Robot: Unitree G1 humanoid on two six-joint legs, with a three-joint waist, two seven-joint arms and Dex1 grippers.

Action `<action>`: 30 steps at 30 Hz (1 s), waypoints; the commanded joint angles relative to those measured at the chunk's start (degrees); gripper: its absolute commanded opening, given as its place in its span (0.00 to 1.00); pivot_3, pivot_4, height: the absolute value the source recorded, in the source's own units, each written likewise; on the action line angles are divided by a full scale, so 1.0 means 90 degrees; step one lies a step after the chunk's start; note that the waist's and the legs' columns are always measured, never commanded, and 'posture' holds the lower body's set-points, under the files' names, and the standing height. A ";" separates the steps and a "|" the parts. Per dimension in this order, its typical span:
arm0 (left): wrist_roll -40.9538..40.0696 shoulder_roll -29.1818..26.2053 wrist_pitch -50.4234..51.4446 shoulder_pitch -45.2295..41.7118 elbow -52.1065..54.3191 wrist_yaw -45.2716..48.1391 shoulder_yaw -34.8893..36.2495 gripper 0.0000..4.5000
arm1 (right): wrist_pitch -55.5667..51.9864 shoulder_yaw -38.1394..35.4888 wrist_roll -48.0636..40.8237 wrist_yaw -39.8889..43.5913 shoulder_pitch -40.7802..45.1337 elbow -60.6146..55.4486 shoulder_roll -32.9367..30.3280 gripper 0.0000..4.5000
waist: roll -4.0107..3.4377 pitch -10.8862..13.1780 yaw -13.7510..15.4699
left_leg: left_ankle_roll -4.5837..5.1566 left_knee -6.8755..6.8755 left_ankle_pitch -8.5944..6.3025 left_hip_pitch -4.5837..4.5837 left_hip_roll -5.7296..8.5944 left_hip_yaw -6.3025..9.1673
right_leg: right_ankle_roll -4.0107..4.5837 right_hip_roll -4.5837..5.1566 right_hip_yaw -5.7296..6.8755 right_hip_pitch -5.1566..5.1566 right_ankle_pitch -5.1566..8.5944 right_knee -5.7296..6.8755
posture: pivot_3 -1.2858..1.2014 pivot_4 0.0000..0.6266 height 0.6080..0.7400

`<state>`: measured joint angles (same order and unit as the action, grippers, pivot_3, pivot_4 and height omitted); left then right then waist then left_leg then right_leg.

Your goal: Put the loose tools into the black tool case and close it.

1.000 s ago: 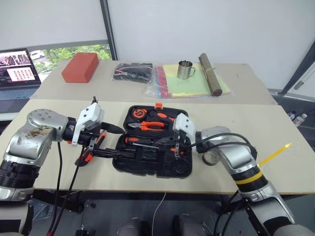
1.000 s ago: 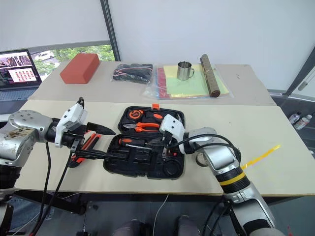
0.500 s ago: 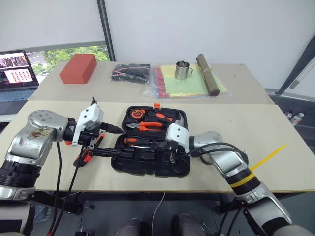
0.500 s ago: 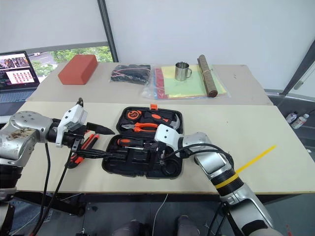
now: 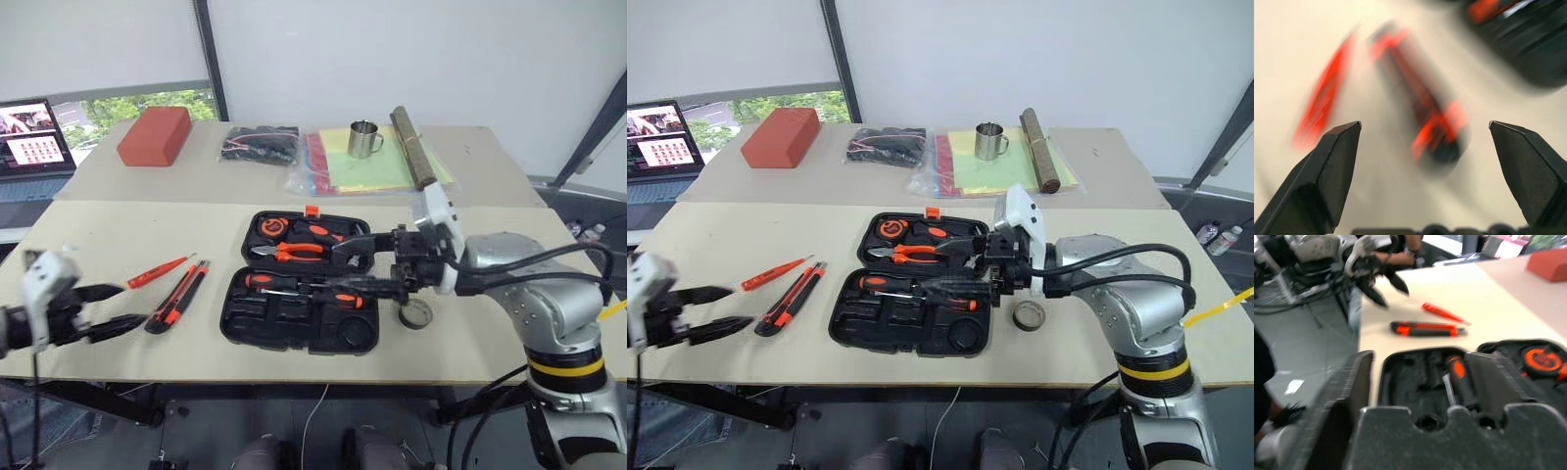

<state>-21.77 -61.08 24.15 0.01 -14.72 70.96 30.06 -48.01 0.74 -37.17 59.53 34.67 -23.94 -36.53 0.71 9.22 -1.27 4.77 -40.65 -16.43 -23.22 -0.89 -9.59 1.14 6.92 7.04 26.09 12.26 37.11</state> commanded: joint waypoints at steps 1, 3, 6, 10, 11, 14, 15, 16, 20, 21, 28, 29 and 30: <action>0.0283 -0.0308 -0.0709 -0.0675 -0.0681 0.0075 -0.0331 1.00 | 0.0173 0.0042 -0.0054 -0.0044 -0.0013 -0.0188 -0.0057 1.00 | 0.0000 0.0000 0.0094 | -0.0002 0.0000 -0.0001 0.0000 0.0001 -0.0001 | 0.0001 0.0008 0.0001 0.0001 -0.0001 -0.0001 | 0.52 0.24 0.97; 0.0648 -0.0311 -0.1110 -0.1528 -0.1363 0.0098 -0.0953 1.00 | 0.0203 0.0089 -0.0039 -0.0090 -0.0030 -0.0214 -0.0054 1.00 | 0.0007 -0.0001 0.0199 | -0.0005 0.0000 -0.0003 -0.0003 0.0006 0.0000 | 0.0004 0.0017 0.0004 0.0010 -0.0005 -0.0004 | 0.52 0.24 0.97; 0.1272 -0.0177 -0.1674 -0.2833 -0.2491 0.0201 -0.1846 1.00 | 0.0240 0.0098 -0.0020 -0.0204 -0.0069 -0.0302 -0.0073 1.00 | 0.0023 -0.0010 0.0248 | -0.0006 -0.0001 -0.0003 -0.0010 0.0013 -0.0006 | -0.0001 0.0018 0.0016 0.0001 -0.0021 -0.0008 | 0.52 0.24 0.97; 0.2166 0.0199 -0.2321 -0.4425 -0.4071 0.0209 -0.2903 1.00 | 0.0204 -0.0063 -0.0071 -0.0430 -0.0253 -0.0570 -0.0189 1.00 | 0.0032 -0.0016 0.0176 | -0.0001 -0.0011 0.0000 -0.0019 0.0020 -0.0031 | -0.0003 -0.0039 0.0012 0.0004 -0.0031 0.0001 | 0.52 0.24 0.97; 0.2445 0.0332 -0.2469 -0.4792 -0.4470 0.0088 -0.3156 1.00 | 0.0164 -0.0151 -0.0124 -0.0499 -0.0348 -0.0694 -0.0242 1.00 | 0.0033 -0.0016 0.0179 | 0.0002 -0.0011 0.0002 -0.0021 0.0019 -0.0035 | -0.0003 -0.0048 0.0014 0.0006 -0.0031 -0.0001 | 0.52 0.24 0.97; 0.3059 0.0700 -0.2706 -0.5599 -0.5410 -0.0312 -0.3698 1.00 | 0.0037 -0.0396 -0.0309 -0.0671 -0.0613 -0.1029 -0.0379 1.00 | 0.0036 -0.0016 0.0139 | 0.0050 -0.0008 0.0028 -0.0024 0.0014 -0.0039 | -0.0003 -0.0066 0.0017 0.0009 -0.0029 0.0001 | 0.52 0.24 0.97; 0.3217 0.0828 -0.2734 -0.5821 -0.5661 -0.0442 -0.3832 1.00 | 0.0001 -0.0480 -0.0369 -0.0742 -0.0711 -0.1148 -0.0428 1.00 | 0.0039 -0.0015 0.0131 | 0.0052 -0.0008 0.0029 -0.0028 0.0014 -0.0036 | -0.0004 -0.0069 0.0019 0.0008 -0.0029 -0.0001 | 0.52 0.24 0.97; 0.3325 0.0925 -0.2747 -0.5993 -0.5860 -0.0521 -0.3924 1.00 | -0.0030 -0.0539 -0.0421 -0.0804 -0.0781 -0.1234 -0.0469 1.00 | 0.0042 -0.0013 0.0108 | 0.0053 -0.0007 0.0029 -0.0033 0.0013 -0.0034 | -0.0005 -0.0072 0.0021 0.0009 -0.0028 -0.0002 | 0.52 0.24 0.97; 0.3623 0.1237 -0.2650 -0.6415 -0.6351 -0.0602 -0.4164 0.80 | -0.0149 -0.0835 -0.0632 -0.1079 -0.1114 -0.1627 -0.0672 1.00 | 0.0044 -0.0012 0.0063 | 0.0054 -0.0009 0.0029 -0.0028 0.0011 -0.0032 | -0.0010 -0.0066 0.0014 0.0009 -0.0024 -0.0014 | 0.52 0.24 0.97; 0.3687 0.1258 -0.2650 -0.6459 -0.6410 -0.0553 -0.4213 0.69 | -0.0164 -0.0892 -0.0679 -0.1138 -0.1178 -0.1695 -0.0721 1.00 | 0.0043 -0.0012 0.0064 | 0.0054 -0.0010 0.0029 -0.0023 0.0010 -0.0032 | -0.0011 -0.0064 0.0010 0.0008 -0.0024 -0.0010 | 0.52 0.24 0.97; 0.3413 0.1155 -0.2703 -0.6972 -0.6346 0.0096 -0.3926 0.16 | -0.0376 -0.1417 -0.1168 -0.1341 -0.1766 -0.2010 -0.1176 1.00 | 0.0051 -0.0008 0.0067 | 0.0057 -0.0025 0.0028 -0.0015 0.0001 -0.0021 | -0.0010 -0.0040 0.0000 0.0004 -0.0025 0.0002 | 0.52 0.24 0.97; 0.3299 0.1131 -0.2759 -0.7069 -0.6245 0.0360 -0.3847 0.10 | -0.0404 -0.1507 -0.1262 -0.1340 -0.1867 -0.2045 -0.1249 1.00 | 0.0061 -0.0003 0.0068 | 0.0058 -0.0027 0.0028 -0.0021 0.0000 -0.0018 | -0.0009 -0.0040 0.0002 0.0006 -0.0025 0.0002 | 0.52 0.24 0.97; 0.3174 0.1088 -0.2803 -0.7157 -0.6053 0.0831 -0.3800 0.10 | -0.0424 -0.1605 -0.1352 -0.1339 -0.1984 -0.2084 -0.1333 1.00 | 0.0066 0.0000 0.0069 | 0.0060 -0.0031 0.0028 -0.0025 -0.0001 -0.0015 | -0.0008 -0.0041 0.0004 0.0009 -0.0026 0.0003 | 0.52 0.24 0.97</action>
<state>9.54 -49.34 0.08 -61.21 -72.75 72.66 -6.09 -51.35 -10.54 -46.88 47.58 17.48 -40.49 -47.30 1.31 9.22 -0.65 5.33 -40.95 -16.18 -23.48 -0.90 -9.72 1.07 6.55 7.09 26.18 12.02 37.13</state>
